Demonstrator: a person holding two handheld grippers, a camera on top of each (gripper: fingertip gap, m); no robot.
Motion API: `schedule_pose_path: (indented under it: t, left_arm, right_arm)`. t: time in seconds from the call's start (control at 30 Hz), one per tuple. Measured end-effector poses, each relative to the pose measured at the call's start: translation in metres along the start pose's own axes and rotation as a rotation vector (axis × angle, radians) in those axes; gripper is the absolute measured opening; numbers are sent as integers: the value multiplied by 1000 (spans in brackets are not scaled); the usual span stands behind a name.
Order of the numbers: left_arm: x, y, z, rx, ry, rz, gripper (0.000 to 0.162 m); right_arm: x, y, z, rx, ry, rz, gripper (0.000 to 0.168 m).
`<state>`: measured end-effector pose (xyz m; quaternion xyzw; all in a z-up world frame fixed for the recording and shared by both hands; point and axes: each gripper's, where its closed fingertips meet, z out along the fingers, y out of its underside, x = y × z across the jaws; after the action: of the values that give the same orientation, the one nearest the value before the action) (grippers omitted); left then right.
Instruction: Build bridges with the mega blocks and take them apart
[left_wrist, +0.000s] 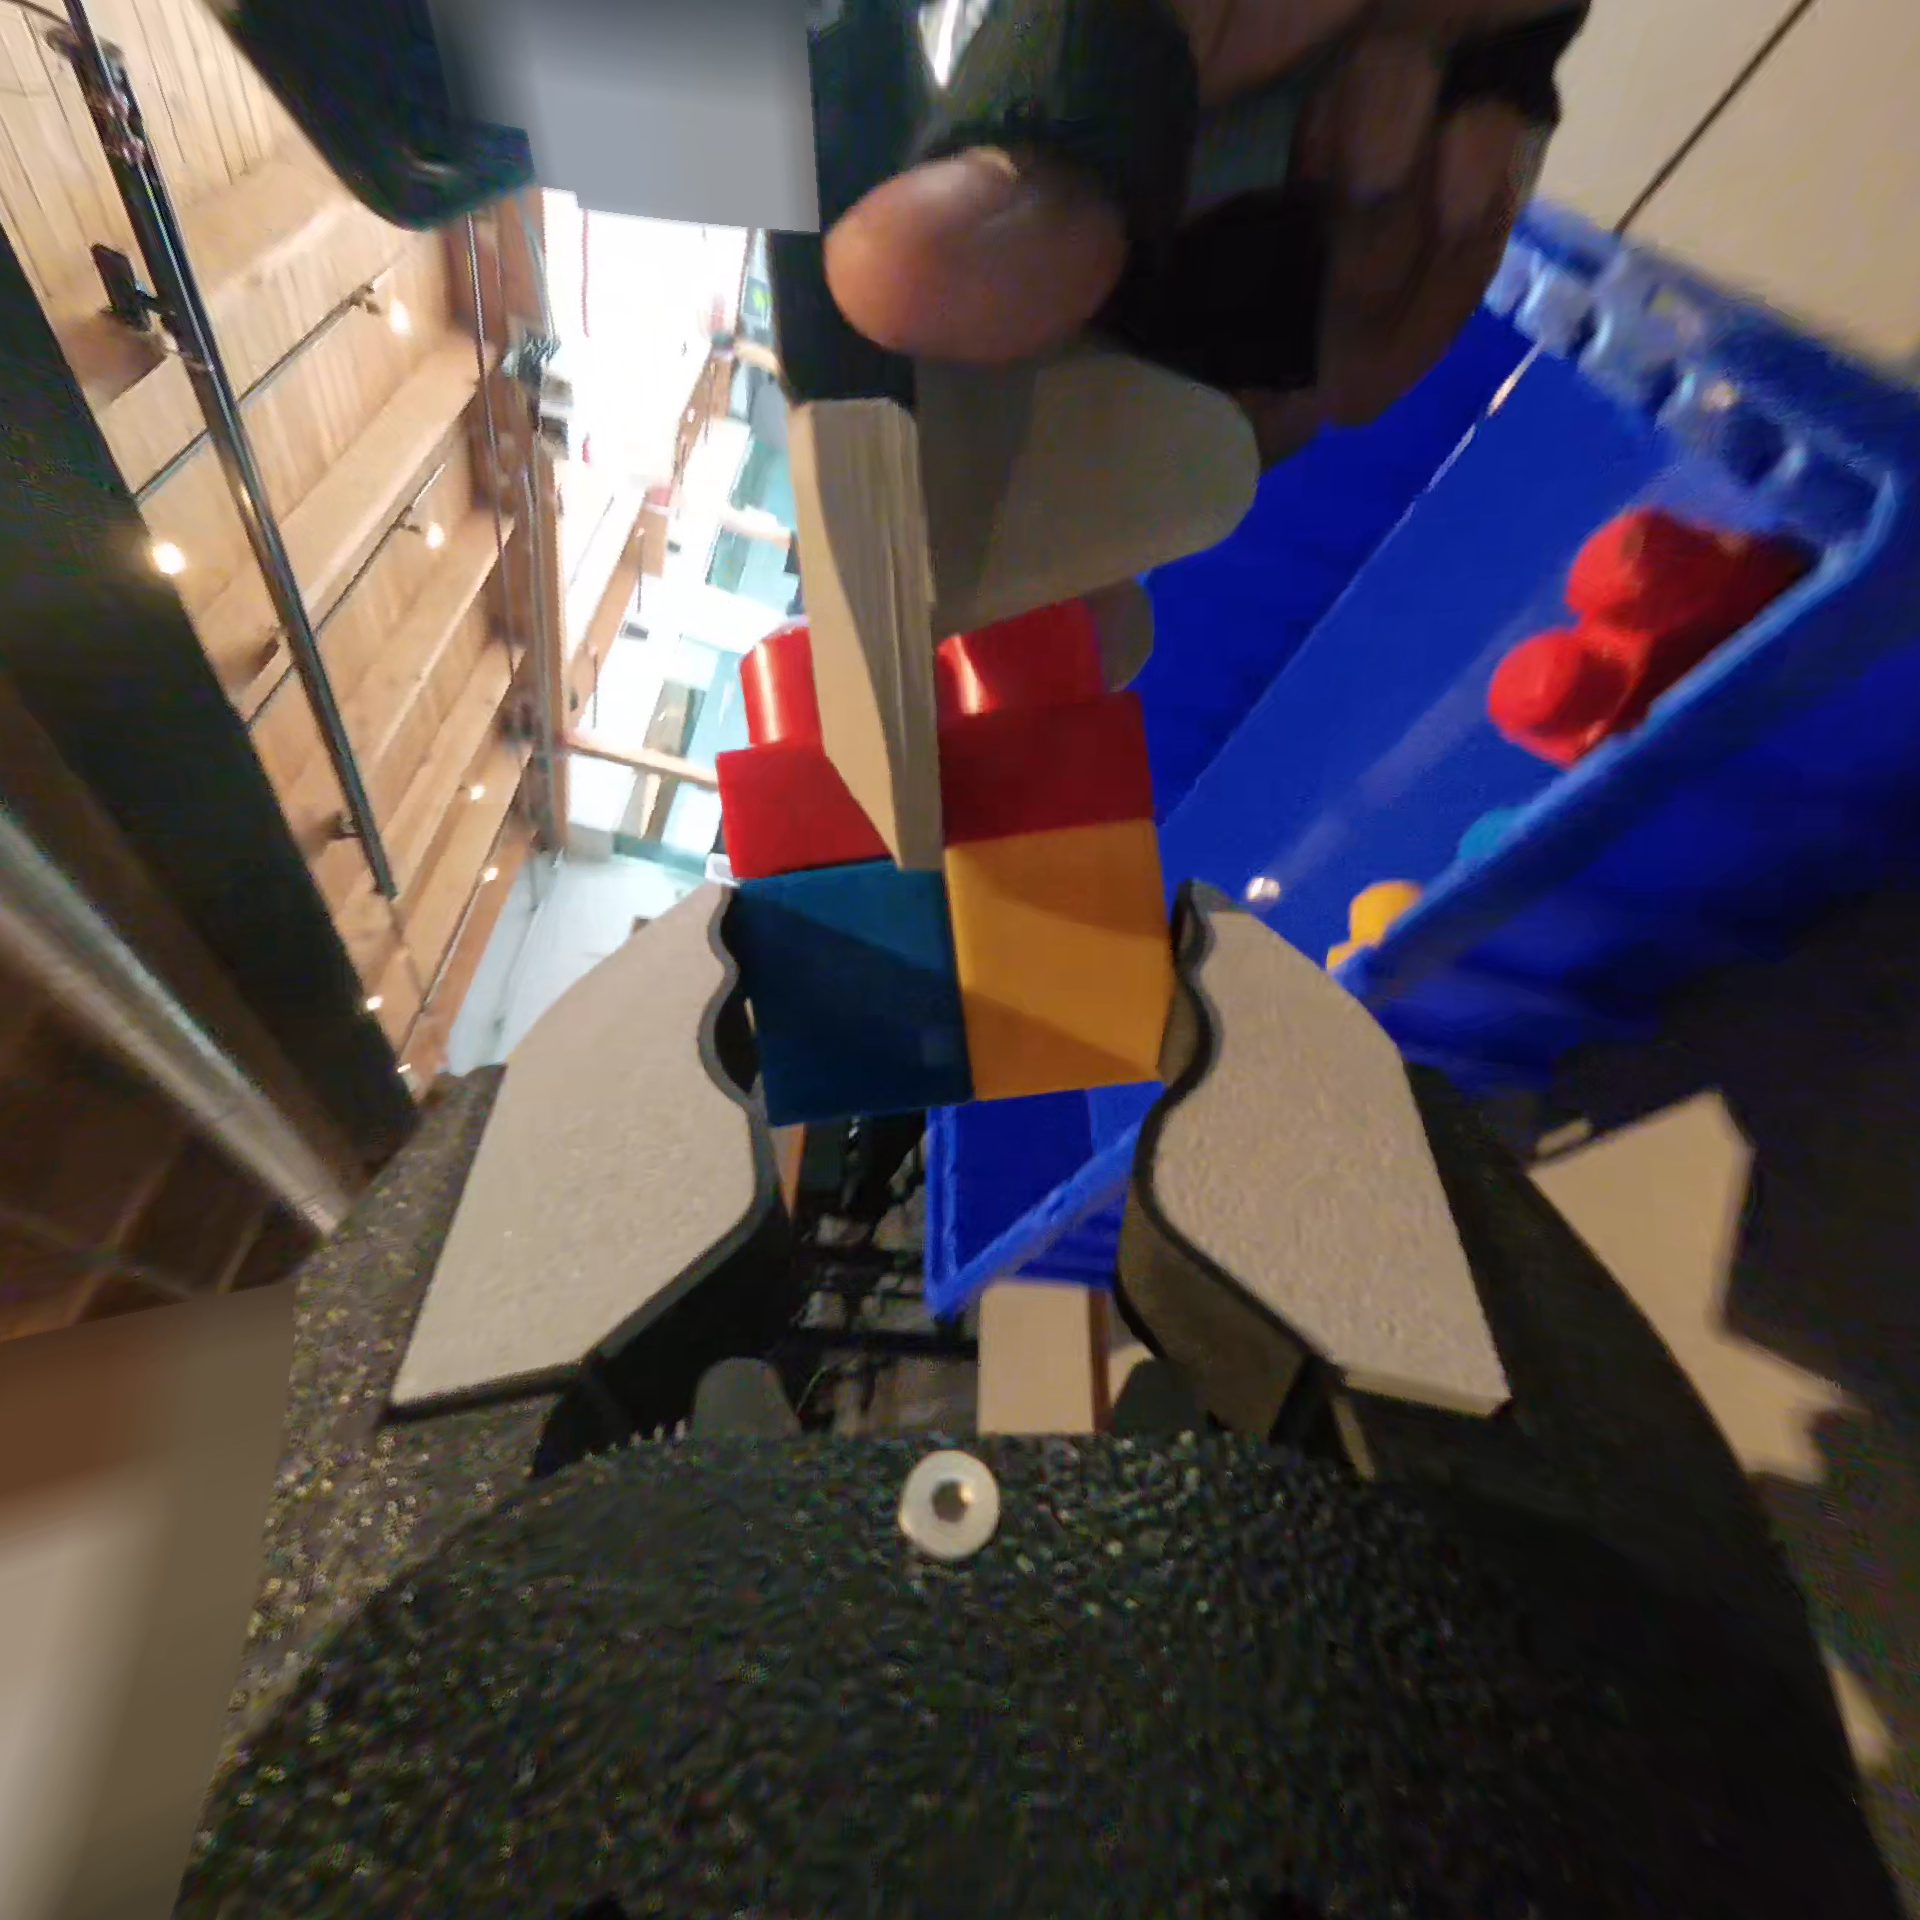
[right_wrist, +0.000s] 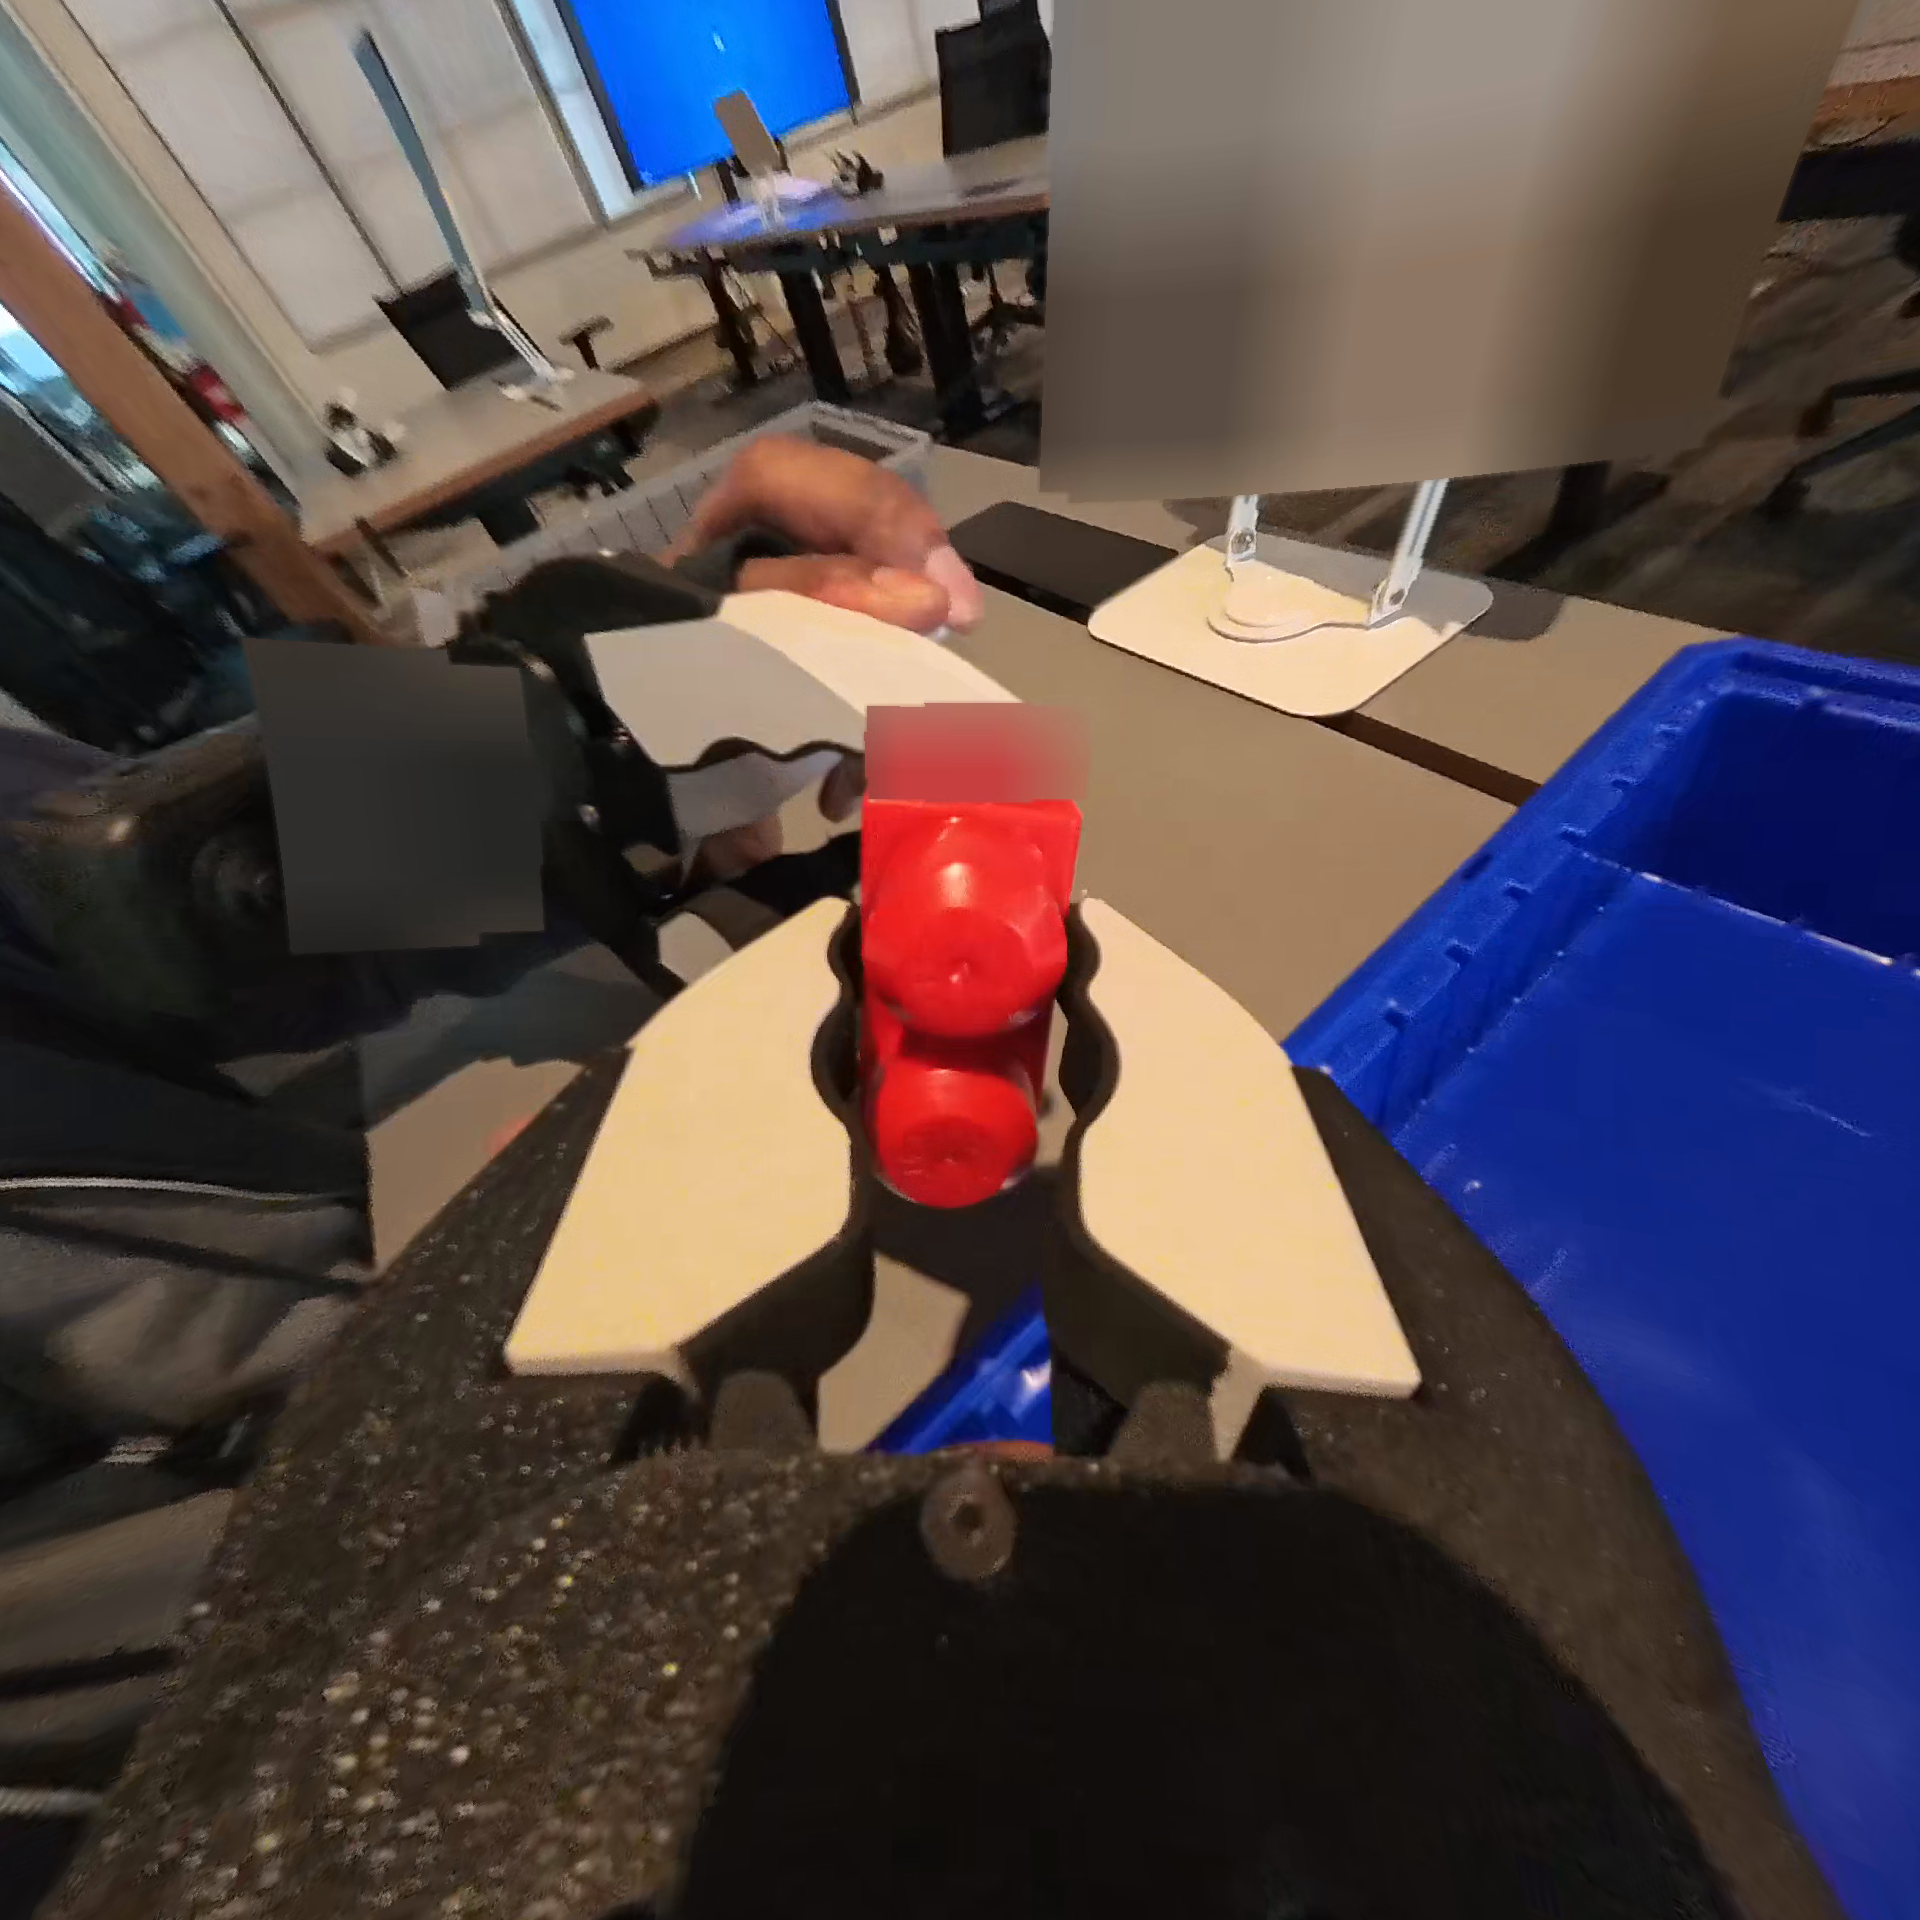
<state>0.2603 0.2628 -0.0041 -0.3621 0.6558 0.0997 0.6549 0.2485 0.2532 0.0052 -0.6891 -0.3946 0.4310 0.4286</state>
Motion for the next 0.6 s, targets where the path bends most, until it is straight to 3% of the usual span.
schedule_pose_path:
  t: [0.13, 0.3, 0.43, 0.5, 0.6]
  left_arm:
    - [5, -6, 36, 3, 4, -63, 77]
    - [11, 3, 70, -116, -13, -33, 76]
    - [20, 10, 80, -133, 108, -102, 76]
    - [26, 24, 83, -131, 149, -110, 76]
    - [44, 41, 91, -197, 266, -179, 76]
  right_arm:
    - [27, 4, -26, 48, 13, 80, 36]
    - [58, 16, -44, -2, 271, -43, 37]
    - [67, 20, -61, -8, 292, -85, 37]
    - [59, 12, -75, 62, 185, -50, 37]
    - [94, 17, -98, 4, 361, -10, 37]
